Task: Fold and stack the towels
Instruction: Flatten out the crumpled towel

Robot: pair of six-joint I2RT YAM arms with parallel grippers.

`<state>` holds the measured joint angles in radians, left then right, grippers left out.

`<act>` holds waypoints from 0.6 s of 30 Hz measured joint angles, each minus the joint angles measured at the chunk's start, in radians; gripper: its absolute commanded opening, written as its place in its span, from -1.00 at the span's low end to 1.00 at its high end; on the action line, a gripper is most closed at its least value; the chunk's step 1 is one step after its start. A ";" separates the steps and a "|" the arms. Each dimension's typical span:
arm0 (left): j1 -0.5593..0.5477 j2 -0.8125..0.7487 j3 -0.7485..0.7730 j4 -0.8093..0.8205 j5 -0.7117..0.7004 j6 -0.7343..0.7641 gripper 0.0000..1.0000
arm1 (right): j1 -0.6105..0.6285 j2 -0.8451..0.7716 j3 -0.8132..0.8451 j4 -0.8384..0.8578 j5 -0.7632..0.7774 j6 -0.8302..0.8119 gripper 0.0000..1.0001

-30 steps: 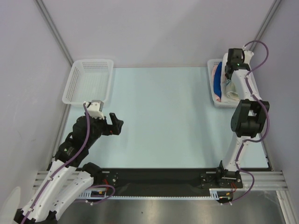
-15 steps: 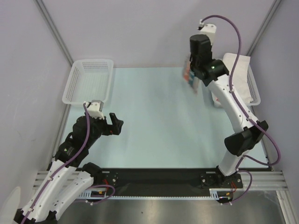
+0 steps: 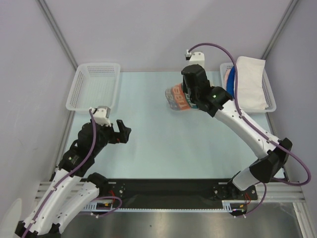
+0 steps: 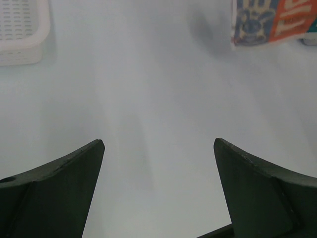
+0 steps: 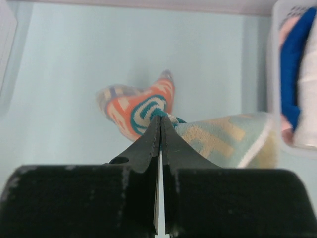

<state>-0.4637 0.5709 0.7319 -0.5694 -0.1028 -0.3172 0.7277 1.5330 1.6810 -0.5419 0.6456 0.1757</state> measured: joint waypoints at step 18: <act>-0.136 0.401 -0.143 0.359 0.106 -0.313 0.91 | -0.095 0.071 -0.308 0.060 -0.359 0.142 -1.00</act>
<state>-0.5999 0.9718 0.5892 -0.2104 0.0032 -0.6304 0.6331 1.6043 1.3731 -0.4816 0.2863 0.3172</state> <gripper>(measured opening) 0.980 0.010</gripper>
